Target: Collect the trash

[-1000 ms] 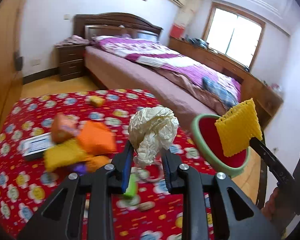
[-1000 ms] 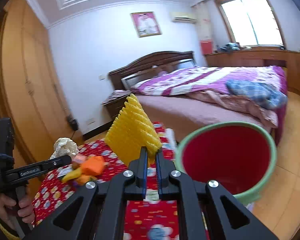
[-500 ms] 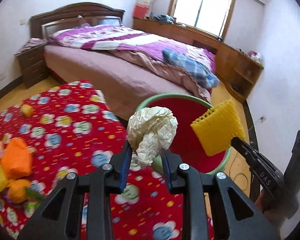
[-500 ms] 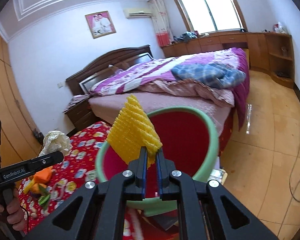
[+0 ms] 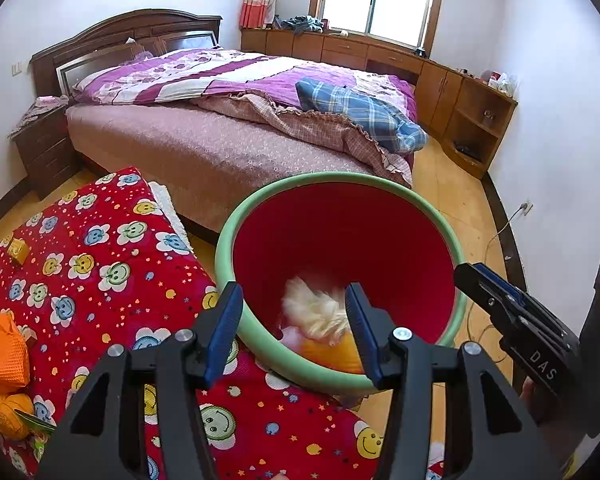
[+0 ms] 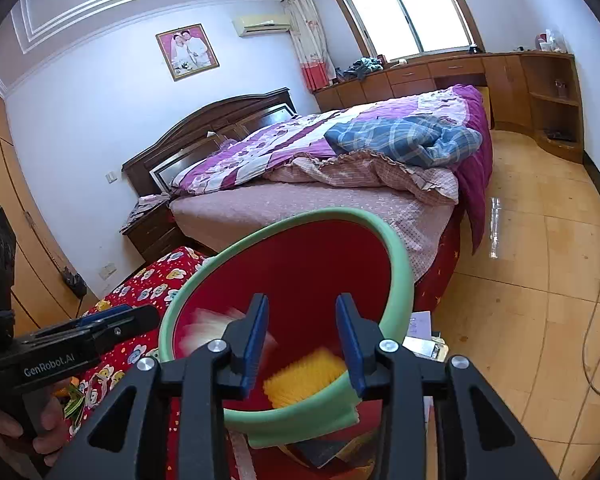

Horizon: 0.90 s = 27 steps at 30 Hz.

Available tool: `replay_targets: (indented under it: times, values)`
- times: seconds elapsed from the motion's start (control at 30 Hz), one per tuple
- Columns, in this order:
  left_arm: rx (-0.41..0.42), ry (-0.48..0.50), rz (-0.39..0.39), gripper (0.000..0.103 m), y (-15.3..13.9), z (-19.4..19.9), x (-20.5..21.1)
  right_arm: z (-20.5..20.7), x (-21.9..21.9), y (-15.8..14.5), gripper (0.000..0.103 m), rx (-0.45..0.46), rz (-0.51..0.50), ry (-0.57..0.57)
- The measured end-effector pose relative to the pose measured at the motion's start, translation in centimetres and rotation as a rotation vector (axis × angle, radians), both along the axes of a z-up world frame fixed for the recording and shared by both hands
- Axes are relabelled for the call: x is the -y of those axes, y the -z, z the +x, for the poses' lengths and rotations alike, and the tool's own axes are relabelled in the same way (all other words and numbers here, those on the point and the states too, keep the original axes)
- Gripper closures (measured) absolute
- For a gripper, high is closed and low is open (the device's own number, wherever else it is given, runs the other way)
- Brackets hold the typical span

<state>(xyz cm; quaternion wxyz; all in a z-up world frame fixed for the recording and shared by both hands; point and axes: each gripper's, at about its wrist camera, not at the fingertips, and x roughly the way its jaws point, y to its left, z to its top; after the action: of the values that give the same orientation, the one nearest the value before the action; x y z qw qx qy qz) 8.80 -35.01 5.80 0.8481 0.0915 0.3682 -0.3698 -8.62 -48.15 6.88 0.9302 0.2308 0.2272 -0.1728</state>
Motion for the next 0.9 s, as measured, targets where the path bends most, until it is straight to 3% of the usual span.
replay_targets:
  times: [0.4,0.9]
  values:
    - [-0.045,-0.059,-0.039,0.049,-0.4,-0.1,-3.1,0.3,-1.0,-0.6,0.059,0.017,0.009,-0.024]
    - [-0.04,-0.245,-0.089,0.048,-1.6,0.1,-12.1,1.0,-5.8,-2.3,0.05,0.023,0.01,-0.119]
